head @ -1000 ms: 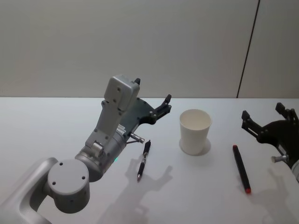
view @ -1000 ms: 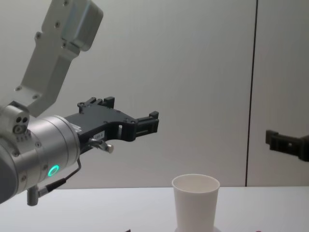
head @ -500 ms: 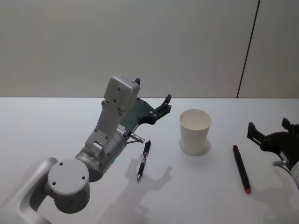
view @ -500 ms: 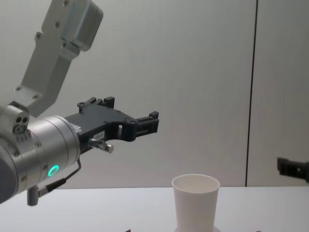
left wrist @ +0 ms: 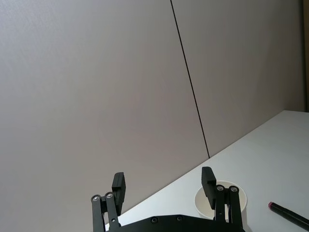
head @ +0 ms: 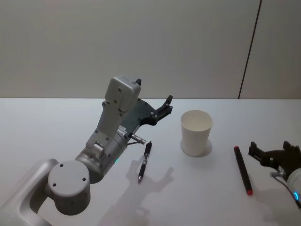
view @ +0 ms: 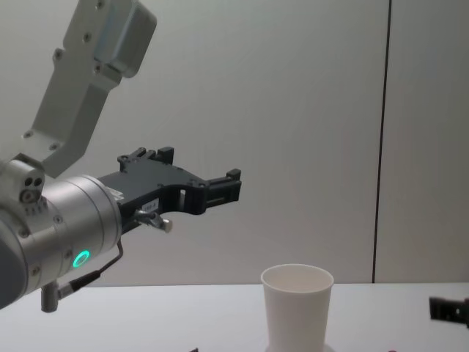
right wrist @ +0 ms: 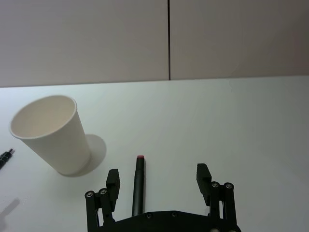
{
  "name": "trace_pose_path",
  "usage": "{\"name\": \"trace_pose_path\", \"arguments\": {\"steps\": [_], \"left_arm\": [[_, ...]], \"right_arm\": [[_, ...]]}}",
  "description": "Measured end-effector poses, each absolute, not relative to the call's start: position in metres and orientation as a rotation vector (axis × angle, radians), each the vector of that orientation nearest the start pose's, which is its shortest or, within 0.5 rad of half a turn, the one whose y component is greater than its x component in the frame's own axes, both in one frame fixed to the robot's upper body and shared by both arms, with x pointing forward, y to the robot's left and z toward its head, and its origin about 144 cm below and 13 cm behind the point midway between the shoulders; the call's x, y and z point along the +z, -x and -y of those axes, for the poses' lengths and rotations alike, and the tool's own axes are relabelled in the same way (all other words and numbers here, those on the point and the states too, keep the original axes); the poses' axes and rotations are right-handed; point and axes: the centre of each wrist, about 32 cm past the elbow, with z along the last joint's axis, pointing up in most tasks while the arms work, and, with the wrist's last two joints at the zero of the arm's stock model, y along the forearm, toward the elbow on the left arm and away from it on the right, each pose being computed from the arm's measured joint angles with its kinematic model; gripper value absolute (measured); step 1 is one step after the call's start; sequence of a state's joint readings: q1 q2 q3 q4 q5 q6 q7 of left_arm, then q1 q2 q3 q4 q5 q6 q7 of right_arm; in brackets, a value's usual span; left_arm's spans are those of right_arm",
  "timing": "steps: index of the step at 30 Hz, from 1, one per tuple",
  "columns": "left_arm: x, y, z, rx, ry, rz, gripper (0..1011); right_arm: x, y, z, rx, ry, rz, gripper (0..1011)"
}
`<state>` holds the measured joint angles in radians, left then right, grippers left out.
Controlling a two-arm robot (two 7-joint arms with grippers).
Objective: Place the pen into the pen holder.
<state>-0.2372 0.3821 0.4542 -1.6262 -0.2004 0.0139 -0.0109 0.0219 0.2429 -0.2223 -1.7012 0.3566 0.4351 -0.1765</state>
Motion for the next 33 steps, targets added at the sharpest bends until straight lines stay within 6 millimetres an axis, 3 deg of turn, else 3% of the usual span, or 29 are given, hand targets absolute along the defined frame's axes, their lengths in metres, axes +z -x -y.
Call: {"name": "trace_pose_path", "arguments": {"steps": [33], "left_arm": [[1.204, -0.492, -0.198, 1.124, -0.061, 0.268, 1004]], "right_arm": [[1.149, -0.498, 0.182, -1.46, 0.352, -0.463, 1002]]}}
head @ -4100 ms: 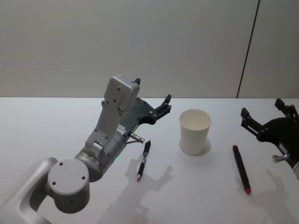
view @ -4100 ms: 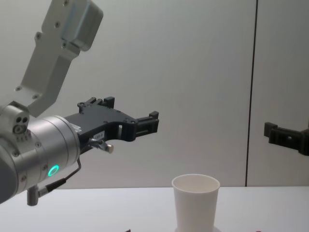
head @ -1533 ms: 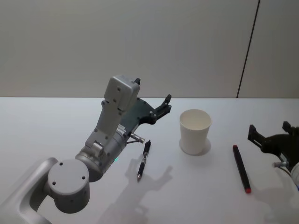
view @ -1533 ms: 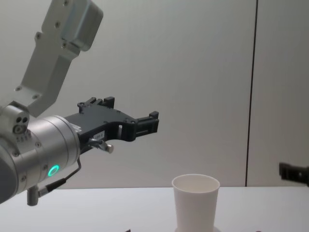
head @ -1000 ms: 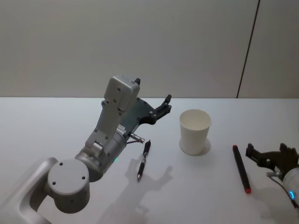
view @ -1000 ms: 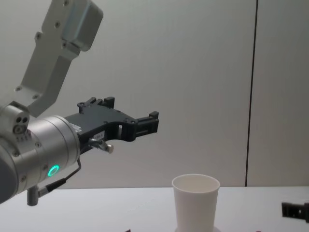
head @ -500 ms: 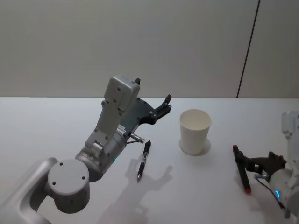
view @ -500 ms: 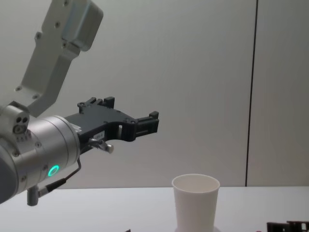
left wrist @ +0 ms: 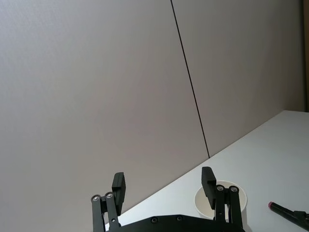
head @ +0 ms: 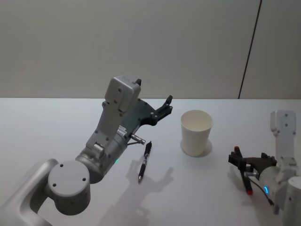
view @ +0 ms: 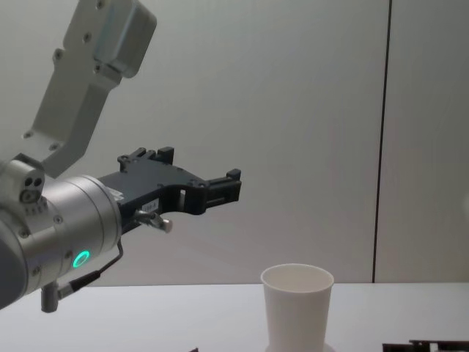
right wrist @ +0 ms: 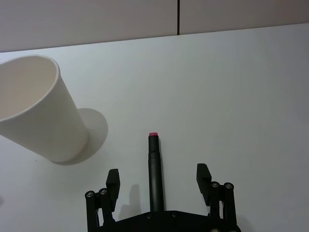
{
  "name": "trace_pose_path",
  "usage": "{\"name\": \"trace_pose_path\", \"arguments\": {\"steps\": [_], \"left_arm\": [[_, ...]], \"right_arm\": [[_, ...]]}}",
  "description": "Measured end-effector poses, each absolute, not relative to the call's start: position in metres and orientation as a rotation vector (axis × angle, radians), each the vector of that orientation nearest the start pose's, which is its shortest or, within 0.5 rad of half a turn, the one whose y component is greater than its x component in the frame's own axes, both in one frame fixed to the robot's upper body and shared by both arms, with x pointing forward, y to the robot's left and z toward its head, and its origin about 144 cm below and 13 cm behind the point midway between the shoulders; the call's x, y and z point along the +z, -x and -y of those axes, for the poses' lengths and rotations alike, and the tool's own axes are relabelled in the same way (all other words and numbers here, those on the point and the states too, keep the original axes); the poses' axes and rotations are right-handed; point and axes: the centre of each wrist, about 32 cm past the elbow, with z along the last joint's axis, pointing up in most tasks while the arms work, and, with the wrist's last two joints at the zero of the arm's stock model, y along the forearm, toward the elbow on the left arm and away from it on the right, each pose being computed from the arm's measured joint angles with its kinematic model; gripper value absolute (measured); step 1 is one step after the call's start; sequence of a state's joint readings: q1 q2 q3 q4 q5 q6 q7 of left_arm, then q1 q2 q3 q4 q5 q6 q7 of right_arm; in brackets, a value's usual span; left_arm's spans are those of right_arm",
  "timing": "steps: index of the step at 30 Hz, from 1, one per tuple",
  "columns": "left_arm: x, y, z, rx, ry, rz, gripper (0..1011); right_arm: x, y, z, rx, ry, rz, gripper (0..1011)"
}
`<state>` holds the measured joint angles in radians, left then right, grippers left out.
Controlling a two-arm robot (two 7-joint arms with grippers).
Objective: Place the pen into the pen holder.
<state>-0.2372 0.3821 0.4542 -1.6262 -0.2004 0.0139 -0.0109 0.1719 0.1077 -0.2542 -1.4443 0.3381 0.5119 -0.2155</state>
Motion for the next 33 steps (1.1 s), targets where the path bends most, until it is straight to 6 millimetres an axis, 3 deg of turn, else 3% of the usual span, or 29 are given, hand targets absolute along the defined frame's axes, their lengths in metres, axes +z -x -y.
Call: {"name": "trace_pose_path", "arguments": {"steps": [22, 28, 33], "left_arm": [[1.204, -0.492, -0.198, 1.124, -0.061, 0.268, 1004], [1.204, -0.492, -0.198, 1.124, -0.061, 0.268, 1004], [1.204, -0.492, -0.198, 1.124, -0.061, 0.268, 1004]], "right_arm": [[1.14, -0.519, 0.159, -1.481, 0.408, -0.493, 997], [1.137, -0.522, 0.156, -1.483, 0.421, -0.499, 893], [1.134, -0.526, 0.153, -1.487, 0.436, -0.506, 733]]}}
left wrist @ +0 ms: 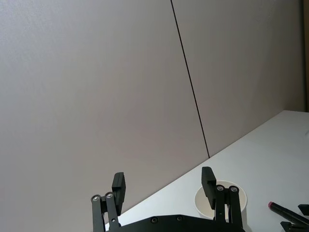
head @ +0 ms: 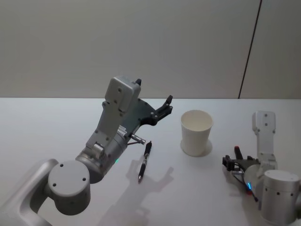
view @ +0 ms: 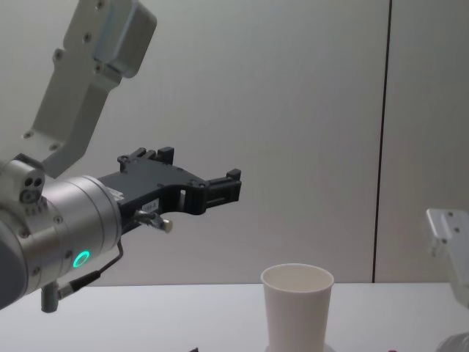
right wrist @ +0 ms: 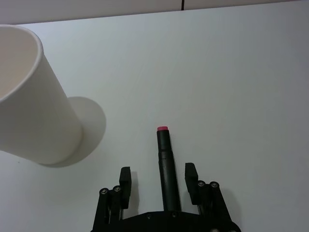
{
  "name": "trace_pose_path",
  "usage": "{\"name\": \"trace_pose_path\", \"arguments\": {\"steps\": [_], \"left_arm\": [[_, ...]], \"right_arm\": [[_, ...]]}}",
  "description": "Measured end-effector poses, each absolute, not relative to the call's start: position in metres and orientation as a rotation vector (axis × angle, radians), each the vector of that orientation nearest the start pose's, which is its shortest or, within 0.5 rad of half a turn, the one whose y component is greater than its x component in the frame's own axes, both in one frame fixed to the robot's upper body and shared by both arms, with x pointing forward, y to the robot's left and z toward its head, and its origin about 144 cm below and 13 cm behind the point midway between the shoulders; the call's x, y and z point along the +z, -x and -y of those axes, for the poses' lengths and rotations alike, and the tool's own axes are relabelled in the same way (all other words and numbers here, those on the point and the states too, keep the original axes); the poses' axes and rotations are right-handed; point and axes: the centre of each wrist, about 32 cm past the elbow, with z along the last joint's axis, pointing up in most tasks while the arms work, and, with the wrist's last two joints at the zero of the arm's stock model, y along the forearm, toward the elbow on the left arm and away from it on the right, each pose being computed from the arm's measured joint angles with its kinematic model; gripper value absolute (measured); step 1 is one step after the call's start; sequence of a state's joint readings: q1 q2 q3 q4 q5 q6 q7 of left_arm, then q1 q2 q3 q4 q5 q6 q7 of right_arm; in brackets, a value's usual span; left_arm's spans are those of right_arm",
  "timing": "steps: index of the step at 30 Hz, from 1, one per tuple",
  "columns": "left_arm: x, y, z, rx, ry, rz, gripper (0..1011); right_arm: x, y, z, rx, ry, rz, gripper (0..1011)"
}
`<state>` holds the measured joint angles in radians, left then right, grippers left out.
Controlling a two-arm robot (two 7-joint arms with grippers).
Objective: Place the pen into the pen holder.
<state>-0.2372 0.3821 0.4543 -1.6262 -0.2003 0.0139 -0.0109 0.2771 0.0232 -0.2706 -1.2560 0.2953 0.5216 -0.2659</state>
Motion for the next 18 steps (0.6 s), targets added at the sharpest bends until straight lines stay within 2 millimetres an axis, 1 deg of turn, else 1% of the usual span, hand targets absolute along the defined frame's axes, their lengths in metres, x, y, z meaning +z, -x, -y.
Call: {"name": "trace_pose_path", "arguments": {"steps": [4, 5, 7, 8, 10, 11, 13, 14, 16, 17, 18], "left_arm": [[1.2044, -0.492, -0.1984, 1.124, -0.061, 0.268, 1004], [1.2044, -0.492, -0.1984, 1.124, -0.061, 0.268, 1004], [1.2044, -0.492, -0.1984, 1.124, -0.061, 0.268, 1004], [1.2044, -0.492, -0.1984, 1.124, -0.061, 0.268, 1004], [1.2044, -0.492, -0.1984, 1.124, -0.061, 0.268, 1004], [1.2044, -0.492, -0.1984, 1.124, -0.061, 0.268, 1004], [1.2044, -0.492, -0.1984, 1.124, -0.061, 0.268, 1004], [1.2044, -0.492, -0.1984, 1.124, -0.061, 0.268, 1004], [1.2044, -0.492, -0.1984, 1.124, -0.061, 0.268, 1004], [1.2044, -0.492, -0.1984, 1.124, -0.061, 0.268, 1004], [1.2044, -0.492, -0.1984, 1.124, -0.061, 0.268, 1004]], "right_arm": [[1.1317, -0.5283, 0.1507, -1.493, 0.447, -0.509, 598], [1.1314, -0.5287, 0.1505, -1.494, 0.449, -0.51, 598], [1.1306, -0.5294, 0.15, -1.496, 0.452, -0.511, 534], [1.1301, -0.5302, 0.1493, -1.498, 0.456, -0.511, 452], [1.1297, -0.5309, 0.1487, -1.501, 0.458, -0.511, 416], [1.1293, -0.5315, 0.1482, -1.502, 0.46, -0.512, 366], [1.129, -0.532, 0.1476, -1.503, 0.461, -0.511, 329], [1.1289, -0.5323, 0.1471, -1.505, 0.461, -0.51, 273], [1.129, -0.5325, 0.1466, -1.506, 0.46, -0.508, 227], [1.1291, -0.5326, 0.1463, -1.507, 0.458, -0.506, 181], [1.1291, -0.5326, 0.1463, -1.507, 0.458, -0.506, 181]]}}
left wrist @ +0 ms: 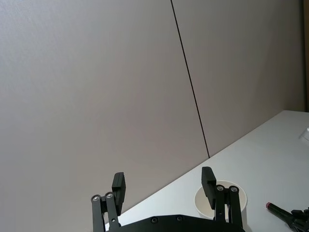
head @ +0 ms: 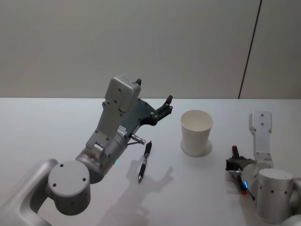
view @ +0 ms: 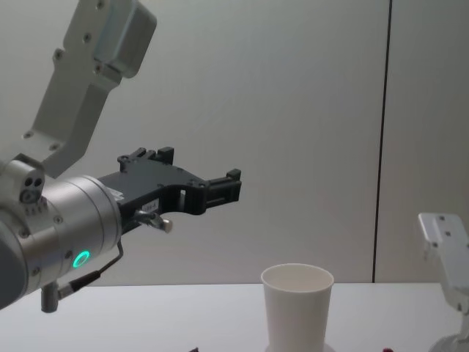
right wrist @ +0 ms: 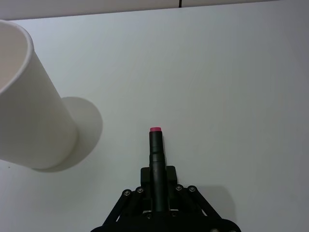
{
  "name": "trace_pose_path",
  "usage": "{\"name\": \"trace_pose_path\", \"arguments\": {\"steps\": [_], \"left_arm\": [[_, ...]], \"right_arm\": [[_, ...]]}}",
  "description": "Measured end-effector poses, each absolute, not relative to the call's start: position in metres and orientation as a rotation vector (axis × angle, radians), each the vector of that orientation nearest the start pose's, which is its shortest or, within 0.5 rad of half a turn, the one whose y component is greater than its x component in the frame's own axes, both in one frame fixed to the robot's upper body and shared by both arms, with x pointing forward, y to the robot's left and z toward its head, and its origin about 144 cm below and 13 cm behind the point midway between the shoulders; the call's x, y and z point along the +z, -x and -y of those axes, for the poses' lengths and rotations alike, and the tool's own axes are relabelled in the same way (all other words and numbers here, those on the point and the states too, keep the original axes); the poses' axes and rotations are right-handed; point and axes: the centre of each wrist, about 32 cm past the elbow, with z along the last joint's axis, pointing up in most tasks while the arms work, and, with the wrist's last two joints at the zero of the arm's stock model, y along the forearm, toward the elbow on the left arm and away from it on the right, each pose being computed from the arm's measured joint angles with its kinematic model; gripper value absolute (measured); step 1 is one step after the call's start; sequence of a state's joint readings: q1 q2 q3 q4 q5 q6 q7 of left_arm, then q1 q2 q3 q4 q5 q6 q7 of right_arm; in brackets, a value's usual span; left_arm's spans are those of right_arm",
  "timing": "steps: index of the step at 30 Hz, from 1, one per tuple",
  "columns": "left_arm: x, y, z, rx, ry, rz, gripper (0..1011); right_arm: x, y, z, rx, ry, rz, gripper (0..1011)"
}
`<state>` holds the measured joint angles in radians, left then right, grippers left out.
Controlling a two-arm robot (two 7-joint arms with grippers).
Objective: Place the pen into the pen holder.
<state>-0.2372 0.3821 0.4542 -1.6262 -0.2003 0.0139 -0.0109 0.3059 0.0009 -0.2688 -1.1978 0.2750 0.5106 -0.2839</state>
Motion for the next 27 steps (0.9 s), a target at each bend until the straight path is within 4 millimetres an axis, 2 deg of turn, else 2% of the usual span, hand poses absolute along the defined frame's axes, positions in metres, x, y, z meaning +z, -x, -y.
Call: {"name": "trace_pose_path", "arguments": {"steps": [27], "left_arm": [[1.204, -0.492, -0.198, 1.124, -0.061, 0.268, 1004]], "right_arm": [[1.161, -0.519, 0.152, -1.486, 0.209, -0.302, 173]]}}
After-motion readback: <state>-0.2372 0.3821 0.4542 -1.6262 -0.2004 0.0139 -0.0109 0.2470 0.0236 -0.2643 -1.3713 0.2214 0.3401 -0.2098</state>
